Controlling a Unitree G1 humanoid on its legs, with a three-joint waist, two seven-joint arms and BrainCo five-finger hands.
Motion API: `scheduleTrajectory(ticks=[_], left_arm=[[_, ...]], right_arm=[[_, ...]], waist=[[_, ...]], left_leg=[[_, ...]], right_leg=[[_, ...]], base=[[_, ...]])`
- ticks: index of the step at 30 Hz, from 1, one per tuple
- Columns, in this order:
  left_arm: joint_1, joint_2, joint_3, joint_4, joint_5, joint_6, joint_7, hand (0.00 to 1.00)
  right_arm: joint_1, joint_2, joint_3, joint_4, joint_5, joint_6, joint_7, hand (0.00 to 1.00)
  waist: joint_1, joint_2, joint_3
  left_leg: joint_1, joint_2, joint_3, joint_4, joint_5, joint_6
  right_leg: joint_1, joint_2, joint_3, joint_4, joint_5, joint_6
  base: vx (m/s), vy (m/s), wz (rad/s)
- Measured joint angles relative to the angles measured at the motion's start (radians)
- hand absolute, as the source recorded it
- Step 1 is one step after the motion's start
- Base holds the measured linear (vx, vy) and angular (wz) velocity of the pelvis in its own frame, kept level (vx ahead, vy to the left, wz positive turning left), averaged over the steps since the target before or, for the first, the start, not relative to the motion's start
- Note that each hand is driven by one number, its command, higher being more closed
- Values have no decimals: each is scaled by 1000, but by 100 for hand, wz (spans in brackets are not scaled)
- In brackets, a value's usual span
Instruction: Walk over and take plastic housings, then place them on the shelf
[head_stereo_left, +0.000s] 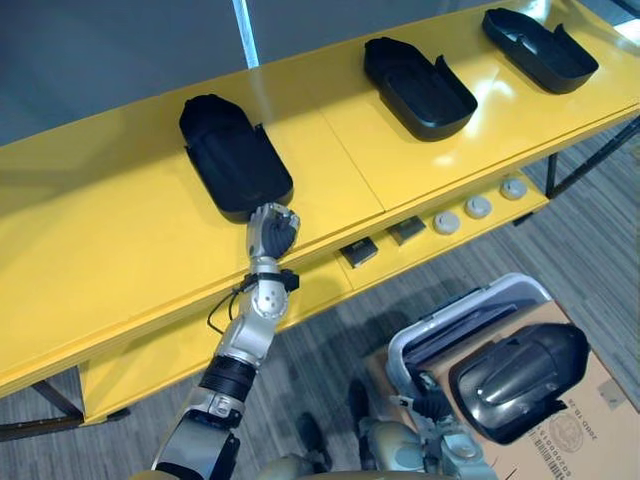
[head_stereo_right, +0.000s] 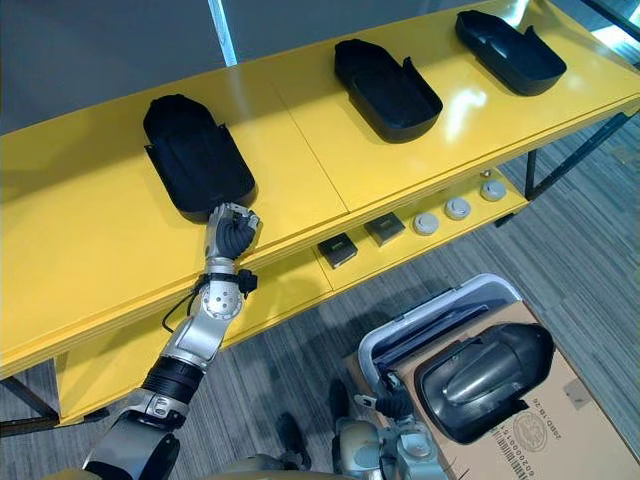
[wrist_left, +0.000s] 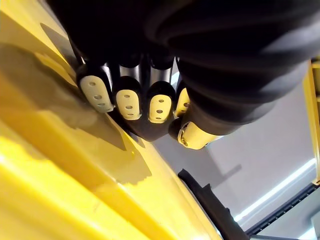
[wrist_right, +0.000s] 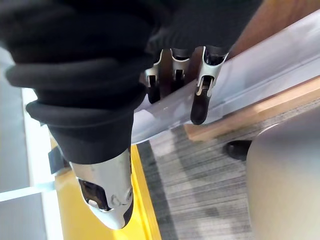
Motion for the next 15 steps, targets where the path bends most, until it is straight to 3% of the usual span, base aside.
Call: scheduleTrajectory(ticks=[6,15], left_arm=[[-59,5,11,15,-1,3,1,100],[-100,5,20,52,-12,18,0,100]], right_arm=[[3,8,-4,-12,0,0,0,0],[9,9,-5,-19,0,0,0,0]], waist=[[2,-17,9],[2,-17,9]], left_leg=[[-22,0,-4,0,-3,-3],[-21,-2,-9,0,-1,1]], right_leg=[[-28,0,4,11,0,0],[-28,-1,9,12,0,-1]], base=[[1,-1,-1],[2,-1,0]])
